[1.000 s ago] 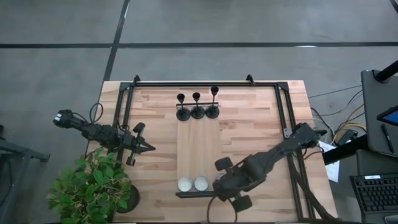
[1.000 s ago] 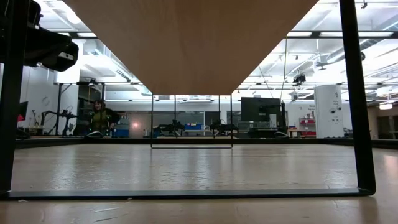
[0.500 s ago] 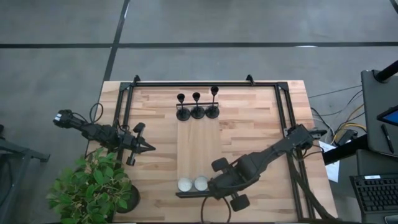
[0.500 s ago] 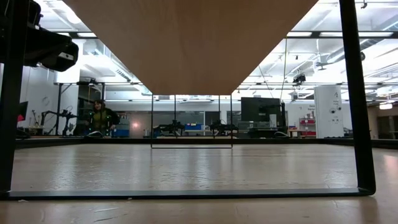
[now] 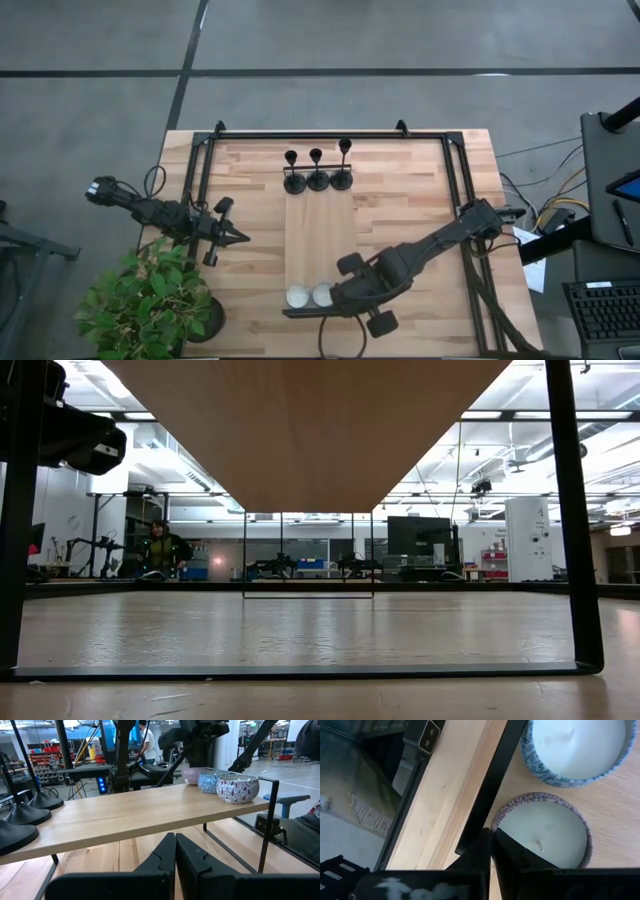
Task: Pick & Place candle stick holders
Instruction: Put the pink patterned scented candle on the shelf aligned with the other red and blue patterned scented candles
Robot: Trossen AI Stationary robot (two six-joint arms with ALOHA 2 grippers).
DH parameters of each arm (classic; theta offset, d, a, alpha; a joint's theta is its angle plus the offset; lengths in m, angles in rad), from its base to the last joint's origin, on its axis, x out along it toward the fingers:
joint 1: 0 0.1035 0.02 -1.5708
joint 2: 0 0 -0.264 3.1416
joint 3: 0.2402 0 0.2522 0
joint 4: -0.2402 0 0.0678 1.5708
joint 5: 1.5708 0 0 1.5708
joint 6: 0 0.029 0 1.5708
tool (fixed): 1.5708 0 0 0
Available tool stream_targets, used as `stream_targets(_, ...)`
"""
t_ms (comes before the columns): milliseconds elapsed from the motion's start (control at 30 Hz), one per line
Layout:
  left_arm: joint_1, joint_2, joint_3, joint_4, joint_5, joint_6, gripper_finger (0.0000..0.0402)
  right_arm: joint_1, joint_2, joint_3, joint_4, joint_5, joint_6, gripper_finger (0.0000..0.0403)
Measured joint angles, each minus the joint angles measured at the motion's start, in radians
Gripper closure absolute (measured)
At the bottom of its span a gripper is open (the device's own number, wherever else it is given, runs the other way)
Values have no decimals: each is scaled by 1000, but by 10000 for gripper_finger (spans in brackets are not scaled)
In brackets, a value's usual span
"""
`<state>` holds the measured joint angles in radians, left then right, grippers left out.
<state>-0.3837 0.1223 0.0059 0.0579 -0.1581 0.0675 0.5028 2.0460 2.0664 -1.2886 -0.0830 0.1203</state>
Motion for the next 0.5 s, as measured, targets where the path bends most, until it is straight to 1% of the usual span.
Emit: stream_targets(500, 0, 0, 0, 0, 0, 0, 392, 0, 0, -9, 19, -4, 7, 394)
